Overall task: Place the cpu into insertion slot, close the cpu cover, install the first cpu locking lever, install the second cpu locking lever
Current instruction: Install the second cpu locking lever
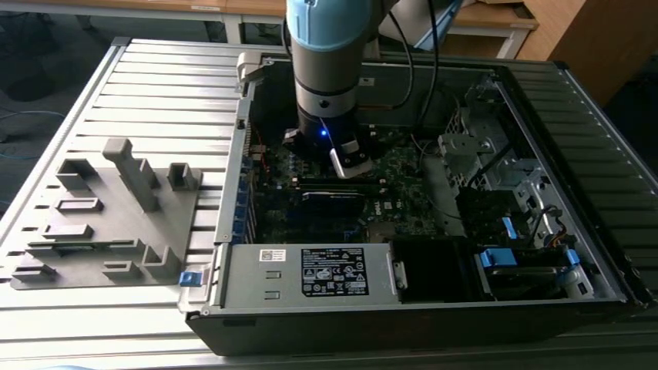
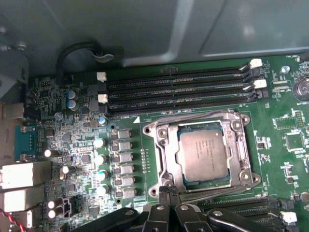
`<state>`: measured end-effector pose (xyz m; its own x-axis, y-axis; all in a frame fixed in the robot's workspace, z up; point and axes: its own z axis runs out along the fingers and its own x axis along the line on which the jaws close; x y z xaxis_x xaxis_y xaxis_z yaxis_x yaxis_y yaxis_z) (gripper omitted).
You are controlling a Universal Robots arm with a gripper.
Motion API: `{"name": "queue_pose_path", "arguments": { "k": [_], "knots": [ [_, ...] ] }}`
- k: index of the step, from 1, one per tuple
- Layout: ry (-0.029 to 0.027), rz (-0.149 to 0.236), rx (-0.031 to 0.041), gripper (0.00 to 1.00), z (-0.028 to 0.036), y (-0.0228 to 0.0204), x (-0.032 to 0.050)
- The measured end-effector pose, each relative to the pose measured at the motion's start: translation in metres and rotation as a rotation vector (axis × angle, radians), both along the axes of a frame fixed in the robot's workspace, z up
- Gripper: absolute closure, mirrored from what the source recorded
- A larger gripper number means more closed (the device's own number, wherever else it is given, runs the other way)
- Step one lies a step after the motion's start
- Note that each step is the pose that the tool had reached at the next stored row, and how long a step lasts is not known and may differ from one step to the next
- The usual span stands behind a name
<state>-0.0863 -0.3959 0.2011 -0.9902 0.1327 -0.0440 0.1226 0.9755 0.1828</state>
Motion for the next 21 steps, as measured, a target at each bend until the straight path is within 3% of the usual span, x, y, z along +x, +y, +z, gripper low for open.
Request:
{"name": "queue_pose_path", "arguments": {
  "k": [2,4,8,9,15,21],
  "knots": [
    [0.0,0.0,0.0043,0.89,-0.0004,-0.0018,-0.0002],
    [0.0,0.0,0.0144,0.89,-0.0006,-0.0032,-0.0007],
    [0.0,0.0,0.0525,0.89,-0.0009,-0.0054,-0.0018],
    [0.0,0.0,0.0592,0.89,-0.001,-0.0061,-0.0019],
    [0.0,0.0,0.072,0.89,-0.0024,-0.012,-0.0021],
    [0.0,0.0,0.0924,0.89,-0.0044,-0.0183,-0.0025]
  ]
}}
